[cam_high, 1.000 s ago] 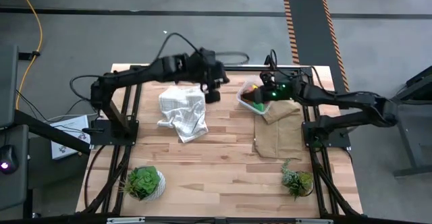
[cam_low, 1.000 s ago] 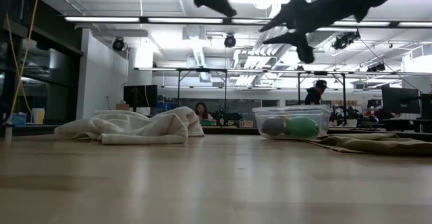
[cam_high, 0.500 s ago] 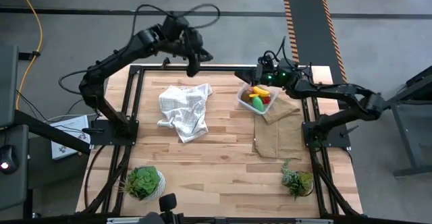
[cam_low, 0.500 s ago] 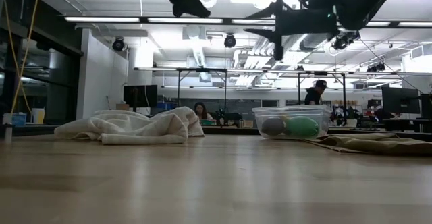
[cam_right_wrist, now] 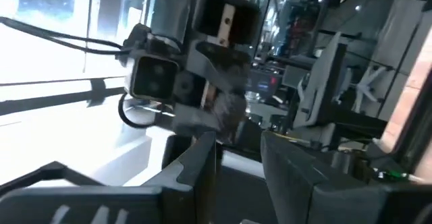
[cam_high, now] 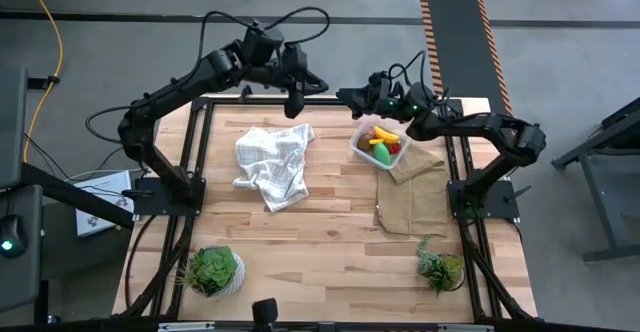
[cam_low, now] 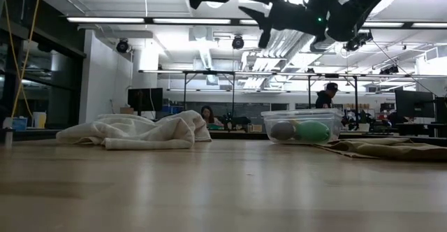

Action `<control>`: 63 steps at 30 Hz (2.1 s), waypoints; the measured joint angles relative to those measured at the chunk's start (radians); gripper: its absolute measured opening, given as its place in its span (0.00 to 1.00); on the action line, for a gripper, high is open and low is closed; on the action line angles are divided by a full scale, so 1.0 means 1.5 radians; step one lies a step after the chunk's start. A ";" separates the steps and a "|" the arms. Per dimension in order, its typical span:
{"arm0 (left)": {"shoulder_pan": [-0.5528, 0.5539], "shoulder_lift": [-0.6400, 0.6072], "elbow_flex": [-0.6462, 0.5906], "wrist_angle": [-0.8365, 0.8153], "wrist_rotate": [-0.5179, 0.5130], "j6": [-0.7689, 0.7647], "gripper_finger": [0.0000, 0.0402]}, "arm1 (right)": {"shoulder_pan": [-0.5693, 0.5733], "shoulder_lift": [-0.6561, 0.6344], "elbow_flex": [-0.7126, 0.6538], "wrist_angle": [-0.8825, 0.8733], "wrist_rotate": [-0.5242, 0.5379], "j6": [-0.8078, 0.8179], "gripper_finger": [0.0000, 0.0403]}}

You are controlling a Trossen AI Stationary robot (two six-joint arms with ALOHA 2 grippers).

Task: Pick and placing Produce into tupperware
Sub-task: Put the blackberry into the transparent bin

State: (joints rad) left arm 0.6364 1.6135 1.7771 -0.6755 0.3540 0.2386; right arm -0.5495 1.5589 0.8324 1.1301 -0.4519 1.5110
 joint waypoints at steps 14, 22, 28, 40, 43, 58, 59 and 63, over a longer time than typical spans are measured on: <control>-0.042 0.000 0.000 -0.011 -0.087 -0.004 0.21 | -0.005 0.000 0.021 -0.017 -0.050 0.008 0.47; -0.042 0.000 0.000 -0.025 -0.087 -0.006 0.21 | -0.003 0.000 0.021 -0.032 -0.049 0.000 0.52; -0.056 0.003 0.000 -0.015 -0.085 -0.005 0.21 | 0.000 0.000 0.021 -0.034 -0.049 -0.003 0.50; -0.080 0.023 -0.001 -0.001 -0.115 0.000 0.21 | 0.016 0.000 0.021 -0.034 -0.052 -0.003 0.50; -0.080 0.023 -0.001 0.000 -0.123 0.000 0.21 | 0.022 0.000 0.021 -0.034 -0.053 -0.003 0.50; -0.080 0.023 -0.001 0.001 -0.125 -0.008 0.21 | 0.023 0.000 0.020 -0.038 -0.055 -0.003 0.42; -0.080 0.023 -0.001 0.001 -0.125 -0.008 0.21 | 0.023 0.000 0.020 -0.039 -0.055 -0.003 0.41; -0.080 0.023 0.000 0.002 -0.119 -0.012 0.21 | 0.023 0.000 0.020 -0.040 -0.056 -0.005 0.35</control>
State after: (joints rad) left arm 0.5163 1.6478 1.7767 -0.6726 0.1751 0.2207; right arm -0.5152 1.5589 0.8627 1.0706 -0.5358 1.5028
